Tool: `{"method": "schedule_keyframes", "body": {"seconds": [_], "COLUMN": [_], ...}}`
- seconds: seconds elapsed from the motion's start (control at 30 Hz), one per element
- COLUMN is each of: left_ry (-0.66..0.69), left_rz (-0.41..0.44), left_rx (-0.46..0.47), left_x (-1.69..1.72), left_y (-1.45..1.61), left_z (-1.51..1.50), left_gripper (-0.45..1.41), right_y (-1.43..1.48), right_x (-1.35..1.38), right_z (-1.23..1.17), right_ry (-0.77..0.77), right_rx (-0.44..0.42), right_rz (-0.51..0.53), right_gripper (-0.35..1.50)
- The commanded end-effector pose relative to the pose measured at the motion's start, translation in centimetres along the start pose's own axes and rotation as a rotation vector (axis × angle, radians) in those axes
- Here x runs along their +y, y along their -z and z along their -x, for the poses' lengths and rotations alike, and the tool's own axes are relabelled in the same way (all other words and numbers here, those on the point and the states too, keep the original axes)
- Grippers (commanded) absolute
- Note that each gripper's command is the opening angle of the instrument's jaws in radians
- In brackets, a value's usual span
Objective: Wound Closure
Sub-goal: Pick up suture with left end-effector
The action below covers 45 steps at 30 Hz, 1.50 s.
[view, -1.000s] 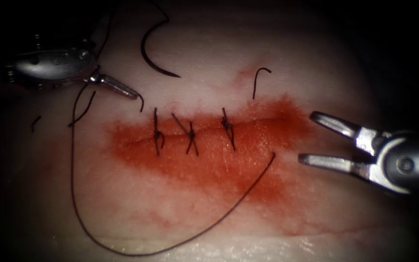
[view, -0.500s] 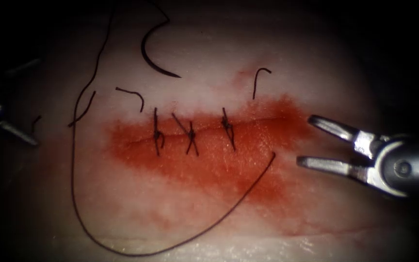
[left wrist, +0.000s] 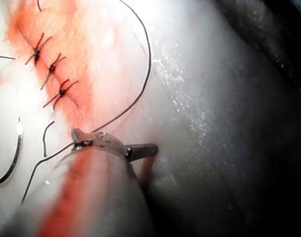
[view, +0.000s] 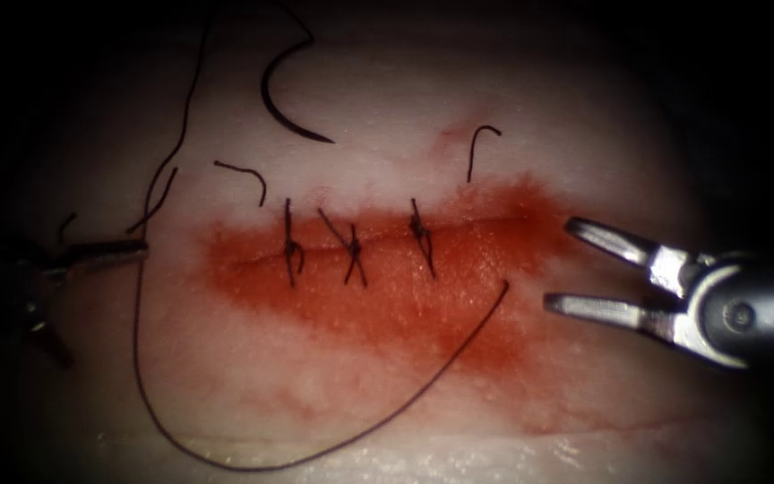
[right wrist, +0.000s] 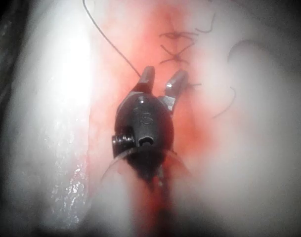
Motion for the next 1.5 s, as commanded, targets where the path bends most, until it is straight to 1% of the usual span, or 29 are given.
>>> {"method": "schedule_keyframes", "body": {"seconds": [0.03,0.07,0.17,0.3,0.33,0.37,0.4,0.47,0.5,0.63,0.8,0.83,0.87,0.9,0.93,1.0,1.03,1.13,1.2,1.27,1.3,1.33,1.37,1.4,1.43,1.5], "left_ry": [-0.019,-0.036,-0.077,-0.105,-0.105,-0.108,-0.108,-0.104,-0.100,-0.084,-0.041,-0.039,-0.039,-0.032,-0.025,-0.023,-0.022,-0.019,-0.015,-0.013,-0.012,-0.010,-0.007,-0.007,-0.006,-0.006], "left_rz": [-0.033,-0.049,-0.054,-0.056,-0.056,-0.057,-0.057,-0.057,-0.060,-0.053,-0.101,-0.099,-0.099,-0.095,-0.092,-0.090,-0.089,-0.088,-0.087,-0.087,-0.088,-0.091,-0.101,-0.101,-0.108,-0.113], "left_rx": [-0.017,-0.033,-0.071,-0.110,-0.110,-0.125,-0.125,-0.140,-0.142,-0.134,-0.116,-0.113,-0.113,-0.110,-0.110,-0.109,-0.108,-0.109,-0.123,-0.130,-0.131,-0.132,-0.133,-0.133,-0.135,-0.141], "left_x": [-0.07,-0.10,-0.19,-0.30,-0.30,-0.34,-0.34,-0.38,-0.40,-0.43,-0.37,-0.33,-0.33,-0.29,-0.26,-0.24,-0.25,-0.28,-0.33,-0.35,-0.35,-0.37,-0.38,-0.38,-0.40,-0.40], "left_y": [-0.09,-0.10,-0.16,-0.24,-0.24,-0.26,-0.26,-0.27,-0.28,-0.21,0.03,0.10,0.10,0.16,0.21,0.24,0.25,0.26,0.26,0.25,0.25,0.23,0.22,0.22,0.20,0.16], "left_z": [0.01,0.02,0.06,0.17,0.17,0.22,0.22,0.25,0.26,0.25,0.17,0.13,0.13,0.10,0.08,0.06,0.05,0.06,0.08,0.09,0.09,0.10,0.11,0.11,0.13,0.16], "left_gripper": [0.90,0.90,0.88,0.76,0.76,0.61,0.61,0.10,-0.45,-0.45,-0.45,-0.32,-0.32,-0.13,0.27,0.49,0.64,0.68,0.78,0.78,0.69,0.54,0.21,0.21,-0.05,-0.06], "right_y": [-0.07,-0.07,-0.07,-0.06,-0.06,-0.06,-0.06,-0.07,-0.07,-0.07,-0.06,-0.07,-0.07,-0.07,-0.07,-0.08,-0.08,-0.09,-0.10,-0.10,-0.10,-0.10,-0.10,-0.10,-0.10,-0.10], "right_x": [-0.05,-0.05,-0.06,-0.08,-0.08,-0.10,-0.10,-0.10,-0.10,-0.10,-0.10,-0.10,-0.10,-0.10,-0.10,-0.10,-0.10,-0.11,-0.12,-0.12,-0.12,-0.13,-0.13,-0.13,-0.13,-0.13], "right_z": [0.03,0.03,0.04,0.05,0.05,0.06,0.06,0.06,0.06,0.06,0.06,0.06,0.06,0.06,0.06,0.06,0.06,0.06,0.06,0.06,0.06,0.06,0.06,0.06,0.06,0.06], "right_ry": [0.000,0.000,0.001,0.003,0.003,0.004,0.004,0.004,0.004,0.004,0.005,0.004,0.004,0.004,0.005,0.005,0.004,0.005,0.005,0.006,0.006,0.006,0.006,0.006,0.006,0.006], "right_rx": [0.002,0.002,0.003,0.004,0.004,0.005,0.005,0.005,0.005,0.005,0.003,0.002,0.002,0.002,0.002,0.002,0.002,0.002,0.002,0.000,0.000,0.000,0.000,0.000,0.000,0.000], "right_rz": [-0.001,-0.001,-0.001,-0.001,-0.001,0.000,0.000,0.001,0.001,0.001,-0.001,-0.001,-0.001,0.000,0.000,0.000,0.001,0.002,0.003,0.002,0.002,0.002,0.002,0.002,0.002,0.002], "right_gripper": [0.30,0.30,0.30,0.33,0.33,0.35,0.35,0.36,0.35,0.31,0.30,0.30,0.30,0.30,0.30,0.30,0.30,0.31,0.35,0.36,0.36,0.36,0.36,0.36,0.36,0.36]}}
